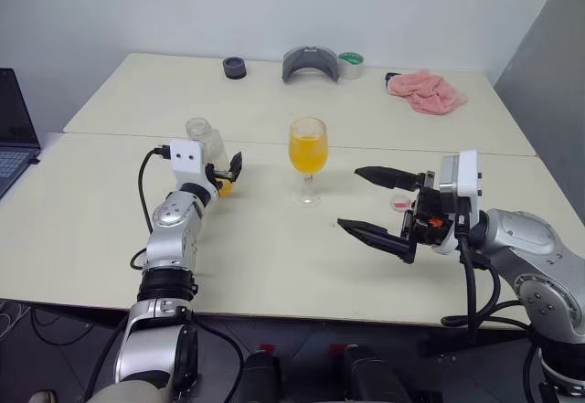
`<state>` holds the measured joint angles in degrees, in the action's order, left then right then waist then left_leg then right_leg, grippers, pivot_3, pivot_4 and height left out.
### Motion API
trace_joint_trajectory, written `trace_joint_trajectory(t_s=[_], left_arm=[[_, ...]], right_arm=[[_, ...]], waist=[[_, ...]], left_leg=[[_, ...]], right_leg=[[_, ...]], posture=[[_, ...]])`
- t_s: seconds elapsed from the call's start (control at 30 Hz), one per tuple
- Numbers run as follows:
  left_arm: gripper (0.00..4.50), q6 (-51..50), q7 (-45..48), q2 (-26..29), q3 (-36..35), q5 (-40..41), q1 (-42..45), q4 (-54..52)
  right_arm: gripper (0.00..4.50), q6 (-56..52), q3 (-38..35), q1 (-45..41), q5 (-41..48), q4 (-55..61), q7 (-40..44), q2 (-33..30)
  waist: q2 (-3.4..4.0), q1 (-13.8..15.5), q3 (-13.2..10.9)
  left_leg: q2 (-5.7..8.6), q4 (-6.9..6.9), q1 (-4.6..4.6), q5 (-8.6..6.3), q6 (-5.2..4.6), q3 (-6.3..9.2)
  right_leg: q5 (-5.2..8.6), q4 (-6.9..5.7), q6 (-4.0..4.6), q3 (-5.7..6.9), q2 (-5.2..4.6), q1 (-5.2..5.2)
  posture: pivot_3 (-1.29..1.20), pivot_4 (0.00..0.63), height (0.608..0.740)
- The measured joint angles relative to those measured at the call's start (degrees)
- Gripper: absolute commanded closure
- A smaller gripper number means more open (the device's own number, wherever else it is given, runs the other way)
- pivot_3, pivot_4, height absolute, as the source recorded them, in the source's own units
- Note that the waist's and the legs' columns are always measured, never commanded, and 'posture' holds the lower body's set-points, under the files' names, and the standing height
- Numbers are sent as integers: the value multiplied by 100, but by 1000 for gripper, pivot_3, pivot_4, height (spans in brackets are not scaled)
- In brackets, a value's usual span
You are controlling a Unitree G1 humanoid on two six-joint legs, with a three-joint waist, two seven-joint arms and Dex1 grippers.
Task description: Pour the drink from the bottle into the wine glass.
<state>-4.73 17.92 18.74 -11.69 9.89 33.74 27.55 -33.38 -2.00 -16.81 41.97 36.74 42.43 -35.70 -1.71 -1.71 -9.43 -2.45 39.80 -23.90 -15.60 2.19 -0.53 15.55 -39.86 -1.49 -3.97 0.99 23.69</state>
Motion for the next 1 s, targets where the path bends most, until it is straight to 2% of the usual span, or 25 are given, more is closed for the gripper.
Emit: trace_joint_trajectory(t_s=[0.17, 0.57, 0.67, 0.8, 1.0], left_arm=[[43, -217, -10, 0, -2, 22, -418, -419], [43, -1371, -423, -177, -19, 207, -1964, -2740], [43, -1749, -569, -335, 7, 286, -2429, -3416], [43, -2248, -828, -418, 57, 270, -2895, -4282], [43, -2671, -1115, -577, 435, 120, -3153, -4994]], right_arm=[[0, 114, -17, 243, -87, -4, 15, -17], [0, 259, -236, 898, -284, 10, -205, -51], [0, 143, -361, 1110, -282, 41, -677, 155], [0, -49, -355, 1362, -735, 56, -1620, 485], [0, -287, -327, 1593, -1455, 52, -2759, 993]], waist=[[0, -3, 0], [0, -1, 0], [0, -3, 0], [0, -1, 0], [1, -1, 0]], left_leg=[[-9, -6, 0, 0, 0, 2], [-14, -10, 10, -1, 0, 6], [-19, -13, 10, -1, 1, 8], [-17, -14, 11, -1, 1, 7], [-13, -19, 11, -1, 1, 6]], right_leg=[[0, 2, 0, -1, -1, 0], [2, 17, -2, -1, -2, -17], [3, 21, -3, -2, -3, -18], [4, 23, -5, -3, -3, -19], [5, 31, -6, -4, -1, -19]], posture=[[0, 150, 740], [0, 150, 740], [0, 150, 740], [0, 150, 740], [0, 150, 740]])
